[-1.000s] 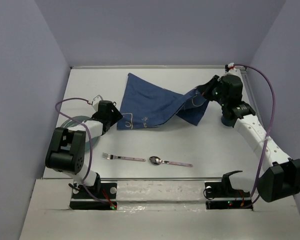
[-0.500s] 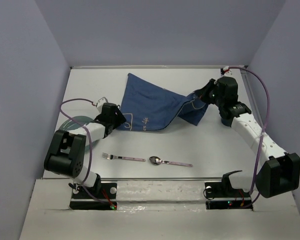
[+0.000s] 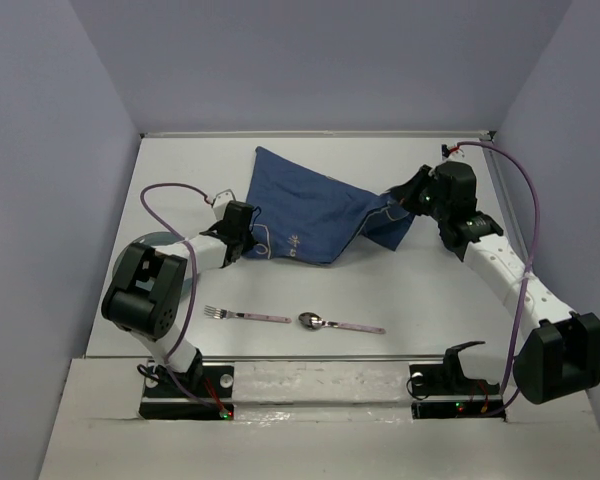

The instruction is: Set the dinner table for one person

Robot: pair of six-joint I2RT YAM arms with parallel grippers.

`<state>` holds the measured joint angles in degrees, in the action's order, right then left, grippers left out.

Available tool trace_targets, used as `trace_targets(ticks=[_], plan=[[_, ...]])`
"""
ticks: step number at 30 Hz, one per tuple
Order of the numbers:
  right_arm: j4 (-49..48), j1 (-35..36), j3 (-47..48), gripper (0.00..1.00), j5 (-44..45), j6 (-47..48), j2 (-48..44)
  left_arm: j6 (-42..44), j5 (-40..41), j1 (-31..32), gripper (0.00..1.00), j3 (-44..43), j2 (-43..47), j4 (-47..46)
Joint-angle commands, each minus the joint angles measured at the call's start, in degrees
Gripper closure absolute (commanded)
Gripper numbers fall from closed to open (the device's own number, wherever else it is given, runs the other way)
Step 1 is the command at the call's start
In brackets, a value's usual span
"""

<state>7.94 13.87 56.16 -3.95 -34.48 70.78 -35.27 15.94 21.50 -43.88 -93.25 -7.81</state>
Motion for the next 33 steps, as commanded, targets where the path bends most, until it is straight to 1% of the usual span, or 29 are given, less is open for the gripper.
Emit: trace_targets(ticks=[1, 6, 9, 10, 14, 19, 22, 24, 25, 27, 28, 29, 30, 33], plan=[[-4.4, -0.3, -0.6, 1.0, -0.6, 0.1, -2.1, 1.8, 3.0, 0.1, 1.0, 1.4, 1.0, 3.7], [-4.3, -0.3, -1.5, 1.0, -0.1, 0.9, -3.9, 1.5, 1.2, 0.1, 1.0, 3.2, 4.3, 1.1], [-3.5, -0.3, -1.6, 1.0, 1.4, 1.6, -5.9, 1.5, 0.5, -0.2, 1.0, 4.5, 10.5, 1.0], [-3.1, -0.3, -1.5, 1.0, 1.4, 1.8, -6.4, 1.4, 0.1, -0.3, 1.0, 4.7, 14.5, 1.1], [-2.1, -0.3, -0.5, 1.0, 1.2, 2.2, -8.5, 1.7, -0.3, -0.8, 1.0, 3.4, 24.0, 3.6], [-0.4, -0.3, -0.6, 1.0, 0.6, 2.6, -11.2, 1.8, -3.2, -2.2, 1.0, 3.5, 27.9, 5.2], [2.6, -0.3, -0.8, 1.0, -1.1, 3.2, -12.8, 0.5, -7.5, -4.7, 1.0, 4.7, 31.9, 5.2], [3.7, -0.3, 0.7, 1.0, -2.8, 3.7, -15.1, -0.2, -10.8, -6.3, 1.0, 2.8, 35.8, 5.8], [4.4, -0.3, 1.7, 1.0, -3.0, 4.0, -15.8, -0.3, -11.8, -8.1, 1.0, 1.4, 37.1, 6.3], [7.0, -0.3, 5.1, 1.0, -2.6, 5.3, -17.3, -0.2, -13.5, -9.6, 1.0, -4.8, 39.2, 7.7], [9.0, -0.3, 9.1, 1.0, -1.7, 5.8, -17.3, 0.1, -13.7, -11.0, 1.0, -7.3, 40.9, 9.2], [9.9, -0.3, 11.1, 1.0, -1.0, 6.7, -17.4, 0.2, -14.1, -11.5, 1.0, -12.0, 41.7, 10.3], [10.4, -0.3, 14.6, 1.0, 0.0, 7.0, -17.4, 0.2, -14.3, -11.8, 1.0, -14.1, 43.1, 10.9], [12.1, -0.3, 18.6, 1.0, 0.6, 7.5, -17.3, 0.1, -14.9, -12.4, 1.0, -21.5, 44.1, 12.2]])
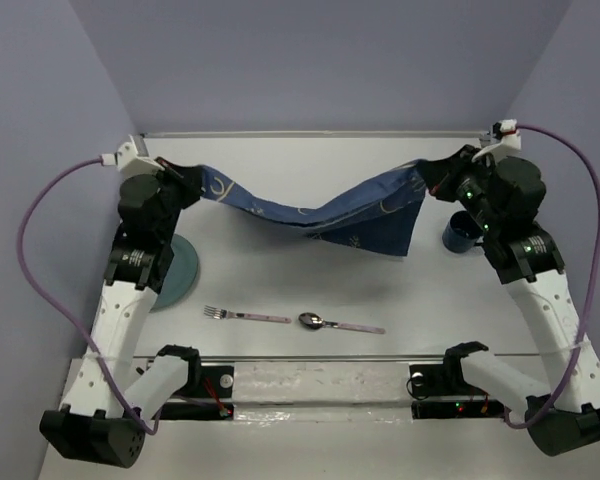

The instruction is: Set the dinner table for one person

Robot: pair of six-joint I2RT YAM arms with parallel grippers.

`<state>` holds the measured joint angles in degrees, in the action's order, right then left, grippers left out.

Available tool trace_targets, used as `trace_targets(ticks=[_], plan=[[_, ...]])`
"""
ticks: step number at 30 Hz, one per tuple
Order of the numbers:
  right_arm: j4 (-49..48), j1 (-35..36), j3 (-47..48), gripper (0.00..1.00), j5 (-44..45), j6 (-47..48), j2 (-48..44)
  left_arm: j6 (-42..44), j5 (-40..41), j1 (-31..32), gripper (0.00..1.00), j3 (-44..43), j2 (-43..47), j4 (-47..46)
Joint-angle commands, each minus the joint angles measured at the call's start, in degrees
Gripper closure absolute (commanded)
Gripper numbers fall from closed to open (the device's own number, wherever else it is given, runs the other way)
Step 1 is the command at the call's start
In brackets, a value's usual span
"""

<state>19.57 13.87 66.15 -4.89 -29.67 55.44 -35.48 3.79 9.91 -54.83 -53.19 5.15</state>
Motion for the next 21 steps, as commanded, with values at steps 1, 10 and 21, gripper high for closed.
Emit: trace_targets(ticks=[1, 10, 21], plan=[[0.8, -0.3, 10.8, 1.0, 1.6, 2.7, -1.5, 0.2, -3.1, -0.9, 1.0, -12.0, 4.4, -0.5], [-0.6, -0.3, 19.2, 1.0, 4.4, 4.0, 7.6, -3.0, -9.9, -5.9, 1.0, -18.5, -5.1, -4.7], [-3.8, -7.1, 41.9, 1.0, -0.8, 5.1, 33.3, -5.8, -18.4, -12.2, 1.0, -38.6, -29.6, -7.4]])
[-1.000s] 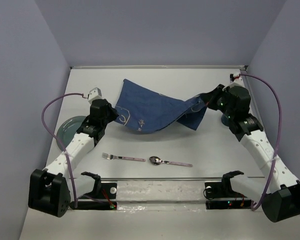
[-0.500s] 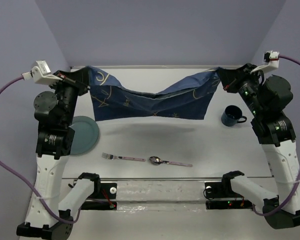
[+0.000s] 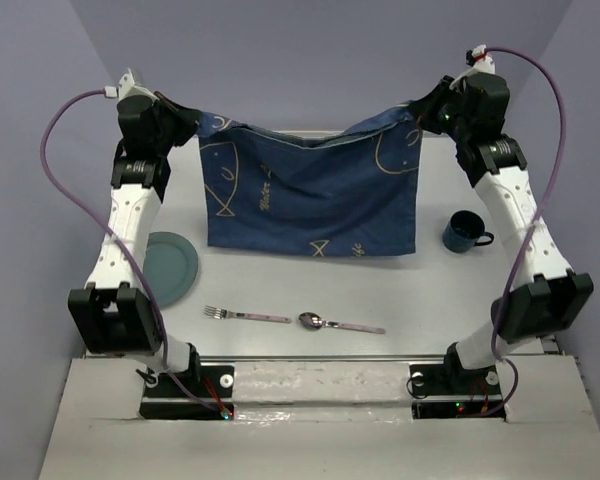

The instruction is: Set the dinner table for one person

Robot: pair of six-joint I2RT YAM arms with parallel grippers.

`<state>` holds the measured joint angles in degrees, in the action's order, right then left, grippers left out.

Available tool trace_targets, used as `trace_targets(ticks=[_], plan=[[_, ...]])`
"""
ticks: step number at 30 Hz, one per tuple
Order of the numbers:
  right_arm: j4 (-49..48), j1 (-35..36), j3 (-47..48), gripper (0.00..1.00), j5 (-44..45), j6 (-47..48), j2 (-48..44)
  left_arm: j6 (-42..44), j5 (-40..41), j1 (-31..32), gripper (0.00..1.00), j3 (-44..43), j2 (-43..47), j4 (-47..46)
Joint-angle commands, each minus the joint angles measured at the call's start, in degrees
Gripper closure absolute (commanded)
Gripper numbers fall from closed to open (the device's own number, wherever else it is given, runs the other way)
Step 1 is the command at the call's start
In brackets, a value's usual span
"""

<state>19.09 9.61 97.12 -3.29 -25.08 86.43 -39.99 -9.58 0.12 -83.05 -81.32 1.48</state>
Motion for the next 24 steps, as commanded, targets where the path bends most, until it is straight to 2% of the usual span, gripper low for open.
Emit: trace_targets(ticks=[1, 5, 8, 11, 12, 14, 15, 17, 22, 24], plan=[[-2.8, -3.7, 12.6, 1.0, -2.4, 0.6, 3.1, -1.3, -5.4, -2.7, 1.0, -12.0, -2.1, -3.2], [-2.0, -5.1, 16.4, 1.0, -3.7, 1.0, 3.9, -0.8, -6.4, -3.2, 1.0, -16.4, -3.2, -2.2], [-2.2, -5.1, 12.8, 1.0, -4.2, 1.4, 2.2, -0.5, -6.6, -3.5, 1.0, -12.2, -0.9, -4.0], [-3.3, -5.1, 6.3, 1.0, -5.6, 0.8, 0.1, -1.6, -7.2, -3.5, 1.0, -1.2, 2.9, -8.3], [-4.0, -5.1, -0.2, 1.0, -6.5, 0.1, -1.9, -2.3, -7.6, -3.6, 1.0, 5.2, 4.7, -10.2], [-7.7, -5.1, -8.1, 1.0, -7.6, -0.9, -4.4, -2.6, -7.8, -3.9, 1.0, 11.9, 6.4, -12.4], [-9.1, -5.1, -16.1, 1.0, -8.4, -1.8, -7.1, -2.9, -8.3, -4.1, 1.0, 18.4, 7.7, -14.0], [-11.4, -5.1, -22.8, 1.0, -8.2, -3.1, -9.3, -3.8, -9.2, -5.0, 1.0, 26.8, 8.6, -16.3], [-15.2, -5.1, -42.8, 1.0, -7.3, -5.2, -12.6, -4.0, -8.6, -5.4, 1.0, 39.7, 8.2, -19.7], [-15.9, -5.1, -46.9, 1.0, -7.3, -5.9, -12.0, -4.1, -9.1, -5.6, 1.0, 44.0, 6.4, -21.3]])
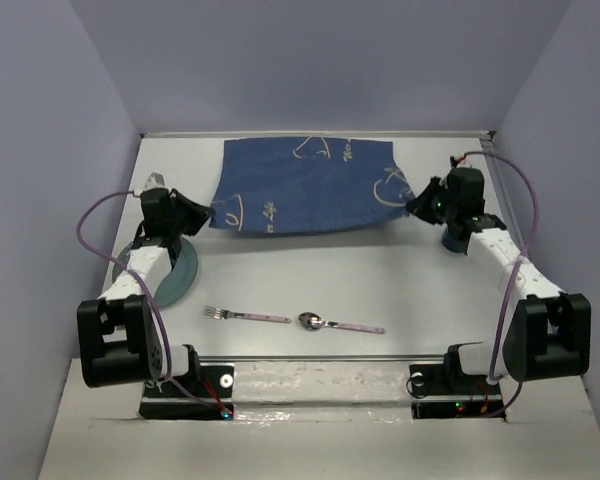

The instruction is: Set the dinner table for one person

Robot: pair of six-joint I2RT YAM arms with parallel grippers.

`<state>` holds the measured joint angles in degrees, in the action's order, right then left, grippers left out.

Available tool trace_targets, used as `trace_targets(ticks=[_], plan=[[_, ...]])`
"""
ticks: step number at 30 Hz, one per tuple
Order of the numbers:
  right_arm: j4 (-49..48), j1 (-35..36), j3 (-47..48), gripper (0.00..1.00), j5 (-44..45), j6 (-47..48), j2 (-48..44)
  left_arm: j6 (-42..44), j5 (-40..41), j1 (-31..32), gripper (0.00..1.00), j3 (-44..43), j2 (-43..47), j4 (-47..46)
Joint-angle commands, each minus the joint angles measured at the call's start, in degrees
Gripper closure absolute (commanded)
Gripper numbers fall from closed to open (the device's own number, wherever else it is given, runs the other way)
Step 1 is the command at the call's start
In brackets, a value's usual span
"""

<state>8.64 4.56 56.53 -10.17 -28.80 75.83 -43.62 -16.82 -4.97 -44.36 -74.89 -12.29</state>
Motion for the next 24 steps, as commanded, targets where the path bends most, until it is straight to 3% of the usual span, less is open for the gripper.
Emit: trace_targets(ticks=[1, 11, 15, 24], plan=[[-6.9, -0.1, -10.0, 1.0, -0.9, -2.3, -0.8, 0.0, -1.6, -0.4, 1.0, 6.5, -0.3, -7.7], [-6.5, -0.1, -23.6, 1.0, -3.2, -6.0, -1.8, 3.7, 1.4, -0.4, 1.0, 16.9, 2.1, -4.6], [-6.3, -0.1, -28.8, 1.0, -1.7, -7.5, -5.6, 3.9, 2.7, -0.4, 1.0, 21.5, 7.5, -2.7], [-1.5, -0.1, -30.3, 1.0, 2.1, -7.2, -11.5, 4.7, 4.5, -0.4, 1.0, 25.6, 17.6, 4.1]])
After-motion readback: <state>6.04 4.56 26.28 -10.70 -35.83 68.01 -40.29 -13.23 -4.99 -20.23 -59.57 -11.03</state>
